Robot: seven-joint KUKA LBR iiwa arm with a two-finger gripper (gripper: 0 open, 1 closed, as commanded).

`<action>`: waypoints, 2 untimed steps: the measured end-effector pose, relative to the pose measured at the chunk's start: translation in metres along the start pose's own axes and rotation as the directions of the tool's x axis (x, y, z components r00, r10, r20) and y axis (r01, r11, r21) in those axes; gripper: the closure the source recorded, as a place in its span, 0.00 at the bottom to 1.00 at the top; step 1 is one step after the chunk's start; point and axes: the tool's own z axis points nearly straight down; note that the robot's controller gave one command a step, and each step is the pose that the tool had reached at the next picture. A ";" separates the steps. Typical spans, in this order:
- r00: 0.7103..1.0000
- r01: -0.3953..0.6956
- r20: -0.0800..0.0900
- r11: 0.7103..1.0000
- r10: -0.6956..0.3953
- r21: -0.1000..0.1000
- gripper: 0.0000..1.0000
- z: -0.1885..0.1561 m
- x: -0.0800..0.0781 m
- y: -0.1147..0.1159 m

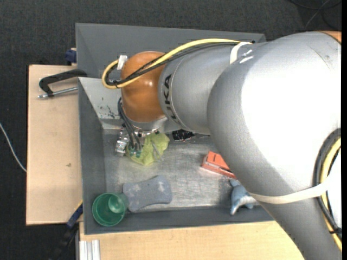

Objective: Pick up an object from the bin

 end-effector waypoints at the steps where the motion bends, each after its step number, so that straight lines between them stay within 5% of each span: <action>1: 0.998 0.055 -0.014 0.998 -0.055 0.010 1.00 -0.043 0.023 -0.039; 2: 0.975 0.220 0.001 0.975 -0.220 0.002 0.00 -0.081 0.023 -0.054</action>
Offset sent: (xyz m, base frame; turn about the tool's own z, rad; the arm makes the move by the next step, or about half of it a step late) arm -0.0375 -0.0477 0.0781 -0.2218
